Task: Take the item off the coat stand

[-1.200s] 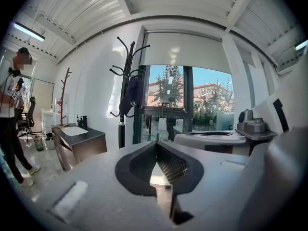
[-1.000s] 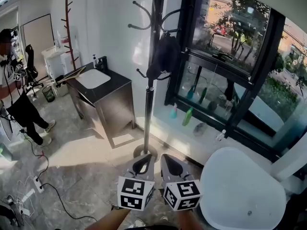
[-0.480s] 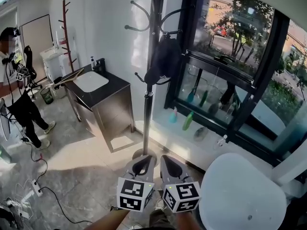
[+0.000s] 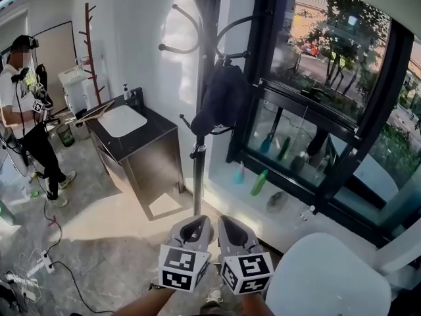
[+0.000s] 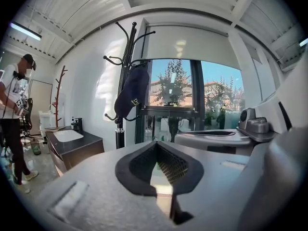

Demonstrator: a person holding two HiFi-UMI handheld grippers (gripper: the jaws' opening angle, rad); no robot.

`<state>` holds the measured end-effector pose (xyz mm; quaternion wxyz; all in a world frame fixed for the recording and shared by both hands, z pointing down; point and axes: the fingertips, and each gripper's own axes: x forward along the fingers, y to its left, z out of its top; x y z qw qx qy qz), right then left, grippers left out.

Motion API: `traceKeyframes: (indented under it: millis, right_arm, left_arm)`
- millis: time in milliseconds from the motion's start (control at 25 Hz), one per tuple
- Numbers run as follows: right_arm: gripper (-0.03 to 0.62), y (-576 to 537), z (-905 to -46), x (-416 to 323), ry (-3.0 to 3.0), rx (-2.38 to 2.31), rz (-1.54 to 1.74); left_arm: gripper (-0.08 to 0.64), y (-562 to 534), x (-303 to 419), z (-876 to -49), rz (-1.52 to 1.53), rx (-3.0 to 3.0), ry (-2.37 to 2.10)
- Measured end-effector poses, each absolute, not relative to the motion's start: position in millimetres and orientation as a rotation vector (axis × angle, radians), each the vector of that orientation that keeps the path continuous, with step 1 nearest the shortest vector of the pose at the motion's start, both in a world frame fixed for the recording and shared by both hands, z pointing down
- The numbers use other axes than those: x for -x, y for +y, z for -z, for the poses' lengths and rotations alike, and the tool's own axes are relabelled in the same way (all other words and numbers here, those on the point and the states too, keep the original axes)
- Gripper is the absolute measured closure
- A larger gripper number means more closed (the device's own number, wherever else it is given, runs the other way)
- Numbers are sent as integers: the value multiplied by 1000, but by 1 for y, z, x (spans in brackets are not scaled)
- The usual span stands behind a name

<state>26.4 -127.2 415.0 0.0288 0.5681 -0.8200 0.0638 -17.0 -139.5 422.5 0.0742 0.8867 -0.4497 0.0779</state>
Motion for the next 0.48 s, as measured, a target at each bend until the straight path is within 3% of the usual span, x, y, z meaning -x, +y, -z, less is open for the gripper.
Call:
traceKeyframes:
  millis: [480]
  right_arm:
    - [586, -206, -405, -70, -2608, -1661, -189]
  left_arm:
    - [558, -214, -18, -414, -249, -2610, -1477]
